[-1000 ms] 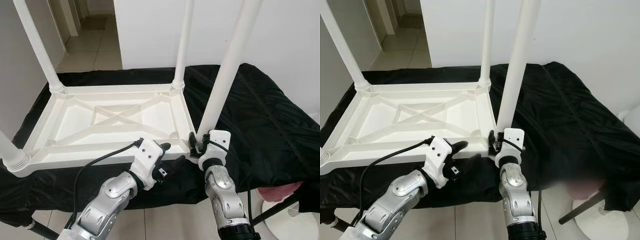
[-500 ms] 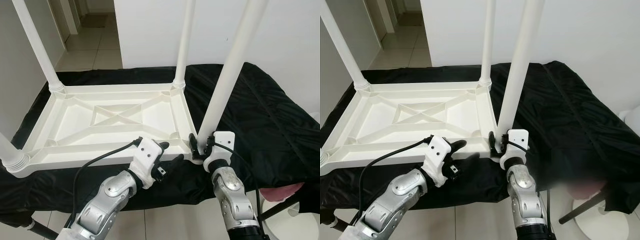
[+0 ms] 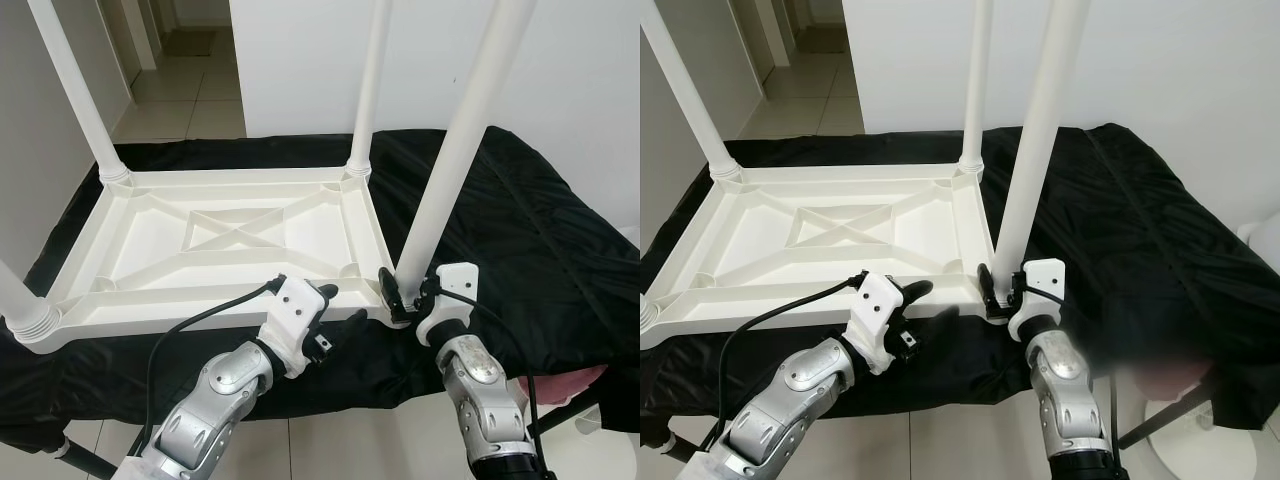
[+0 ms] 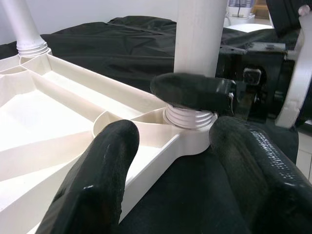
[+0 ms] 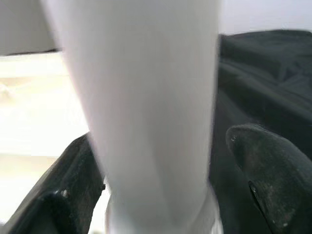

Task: Building children table

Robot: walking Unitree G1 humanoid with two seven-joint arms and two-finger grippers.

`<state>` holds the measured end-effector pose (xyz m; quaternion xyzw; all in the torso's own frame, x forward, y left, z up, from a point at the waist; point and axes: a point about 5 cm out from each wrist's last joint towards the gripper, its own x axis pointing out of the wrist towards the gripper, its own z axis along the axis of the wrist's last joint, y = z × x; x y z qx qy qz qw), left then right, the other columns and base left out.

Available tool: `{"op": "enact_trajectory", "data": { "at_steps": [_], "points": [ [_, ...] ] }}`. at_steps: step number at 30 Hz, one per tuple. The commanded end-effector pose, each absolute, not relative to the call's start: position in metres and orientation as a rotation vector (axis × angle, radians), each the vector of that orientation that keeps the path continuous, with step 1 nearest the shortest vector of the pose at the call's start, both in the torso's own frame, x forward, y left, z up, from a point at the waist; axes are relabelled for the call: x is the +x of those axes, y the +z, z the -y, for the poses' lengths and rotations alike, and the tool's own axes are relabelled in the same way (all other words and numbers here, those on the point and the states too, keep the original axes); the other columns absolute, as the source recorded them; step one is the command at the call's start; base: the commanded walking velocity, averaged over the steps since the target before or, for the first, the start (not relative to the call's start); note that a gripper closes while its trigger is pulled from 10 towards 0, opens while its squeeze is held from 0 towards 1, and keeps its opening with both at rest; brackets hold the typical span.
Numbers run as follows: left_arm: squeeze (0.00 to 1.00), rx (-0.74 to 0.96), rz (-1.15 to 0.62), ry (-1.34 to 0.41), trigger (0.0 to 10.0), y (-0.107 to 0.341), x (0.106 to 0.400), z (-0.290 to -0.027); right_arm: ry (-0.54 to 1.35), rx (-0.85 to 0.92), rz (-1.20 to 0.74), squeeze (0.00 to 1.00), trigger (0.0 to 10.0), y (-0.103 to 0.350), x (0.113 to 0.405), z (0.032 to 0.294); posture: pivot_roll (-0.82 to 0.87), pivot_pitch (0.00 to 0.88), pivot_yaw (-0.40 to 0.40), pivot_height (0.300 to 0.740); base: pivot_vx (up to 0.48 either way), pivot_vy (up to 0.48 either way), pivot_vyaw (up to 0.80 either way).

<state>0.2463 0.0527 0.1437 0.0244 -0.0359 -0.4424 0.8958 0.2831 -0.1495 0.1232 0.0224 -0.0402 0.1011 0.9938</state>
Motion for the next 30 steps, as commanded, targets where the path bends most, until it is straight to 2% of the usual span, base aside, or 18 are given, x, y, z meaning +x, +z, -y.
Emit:
{"op": "enact_trajectory", "data": {
  "at_steps": [1,6,15,21,22,23,27,30],
  "points": [
    [0.00,0.071,0.058,-0.938,10.0,0.140,0.244,-0.053,0.206,0.065,0.083,0.00,10.0,0.122,0.280,0.145,-0.02,0.000,0.005,0.740,0.000,0.000,0.00],
    [0.00,0.067,0.073,-0.870,10.0,0.142,0.252,-0.060,0.202,0.094,0.101,0.00,10.0,0.123,0.276,0.141,-0.01,0.000,0.010,0.740,0.000,0.000,0.00],
    [0.00,0.073,0.080,-0.754,10.0,0.139,0.266,-0.070,0.203,0.042,0.118,0.00,10.0,0.120,0.278,0.144,-0.01,0.000,0.016,0.740,0.000,0.000,0.00],
    [0.00,0.009,0.086,-0.564,10.0,0.141,0.278,-0.082,0.173,0.026,0.122,0.00,10.0,0.118,0.275,0.141,-0.02,0.018,0.039,0.740,0.000,0.000,0.00],
    [0.00,0.008,0.041,-0.435,10.0,0.132,0.282,-0.086,0.148,0.040,0.125,0.00,10.0,0.115,0.271,0.136,-0.02,0.018,0.039,0.740,0.000,0.000,0.00],
    [0.00,0.045,0.031,-0.403,10.0,0.129,0.282,-0.085,0.131,0.056,0.121,0.00,10.0,0.114,0.271,0.134,-0.02,0.029,0.037,0.740,0.000,0.000,0.00],
    [0.00,0.064,0.010,-0.366,10.0,0.125,0.284,-0.084,0.112,0.069,0.116,0.00,10.0,0.113,0.271,0.132,-0.02,0.029,0.037,0.740,0.000,0.000,0.00],
    [0.00,0.015,0.001,-0.330,10.0,0.125,0.288,-0.086,0.110,0.072,0.119,0.00,10.0,0.114,0.273,0.130,-0.02,0.031,0.041,0.740,0.000,0.000,0.00]
  ]
}}
